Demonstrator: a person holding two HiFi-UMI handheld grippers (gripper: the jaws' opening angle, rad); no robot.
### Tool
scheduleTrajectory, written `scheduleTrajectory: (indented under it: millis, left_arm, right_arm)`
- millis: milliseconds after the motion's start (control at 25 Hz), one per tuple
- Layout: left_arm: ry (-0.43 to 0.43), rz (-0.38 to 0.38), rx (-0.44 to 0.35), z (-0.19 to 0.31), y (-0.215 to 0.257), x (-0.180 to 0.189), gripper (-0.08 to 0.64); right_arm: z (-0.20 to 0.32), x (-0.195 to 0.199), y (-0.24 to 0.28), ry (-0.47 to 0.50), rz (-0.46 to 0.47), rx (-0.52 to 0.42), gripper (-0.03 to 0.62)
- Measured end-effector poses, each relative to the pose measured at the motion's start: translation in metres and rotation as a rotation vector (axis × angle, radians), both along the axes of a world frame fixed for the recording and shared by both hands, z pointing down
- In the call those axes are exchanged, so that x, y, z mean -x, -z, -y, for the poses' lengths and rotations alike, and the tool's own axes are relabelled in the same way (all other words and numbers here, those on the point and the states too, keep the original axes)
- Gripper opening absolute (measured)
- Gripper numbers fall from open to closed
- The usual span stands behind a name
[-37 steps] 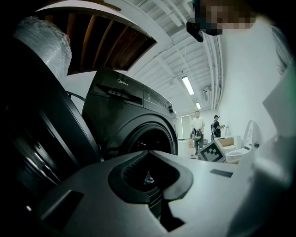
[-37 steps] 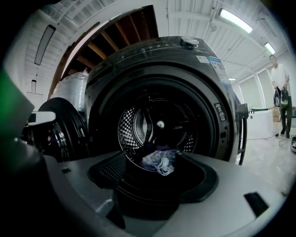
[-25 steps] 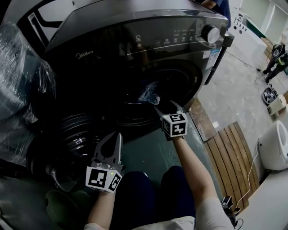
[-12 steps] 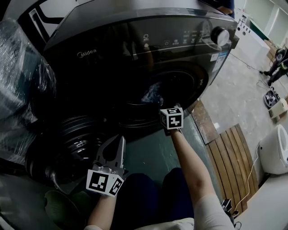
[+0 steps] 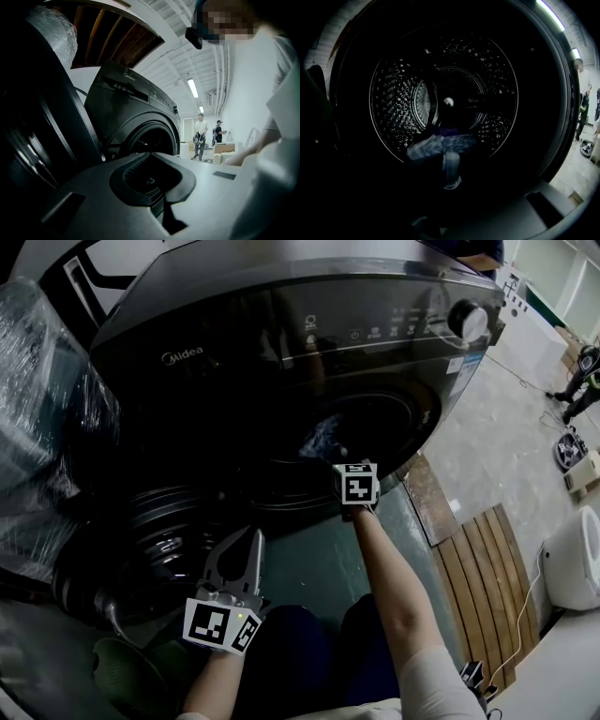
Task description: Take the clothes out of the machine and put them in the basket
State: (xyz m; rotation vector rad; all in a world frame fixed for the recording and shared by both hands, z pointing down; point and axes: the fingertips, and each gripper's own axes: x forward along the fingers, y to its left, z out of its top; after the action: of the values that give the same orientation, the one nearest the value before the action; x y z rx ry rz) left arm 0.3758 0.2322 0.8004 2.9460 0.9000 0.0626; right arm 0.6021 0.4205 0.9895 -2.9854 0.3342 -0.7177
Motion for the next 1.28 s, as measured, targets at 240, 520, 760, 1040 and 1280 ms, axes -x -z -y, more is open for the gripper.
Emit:
scheduleTrajectory:
  millis: [240,520,760,1040,1280]
  left_arm:
    - [-0.005,-0.007,0.001,0.000,0.000,0.000,0.020]
    - [0.000,-0.018,-0.013,-0.001,0.000,0.001,0.020]
    - [0.010,-0.027,-0.033,-0.002,0.002,0.004,0.020]
    - [0.029,-0.040,-0.050,0.000,0.007,0.013,0.020]
    - [0.053,-0.045,-0.055,0.006,0.010,0.023,0.020]
  right_arm:
    - [-0.002,0.001,0.005,-0.021,-0.014,-0.026,0.031]
    - [-0.006,0.007,0.018,-0.017,-0.040,-0.038,0.031]
    - [-0.007,0.017,0.040,-0.001,-0.088,-0.069,0.031]
    - [-0.006,0.041,0.068,0.006,-0.150,-0.087,0.030]
    - [-0.006,0.068,0.090,0.032,-0.205,-0.079,0.031]
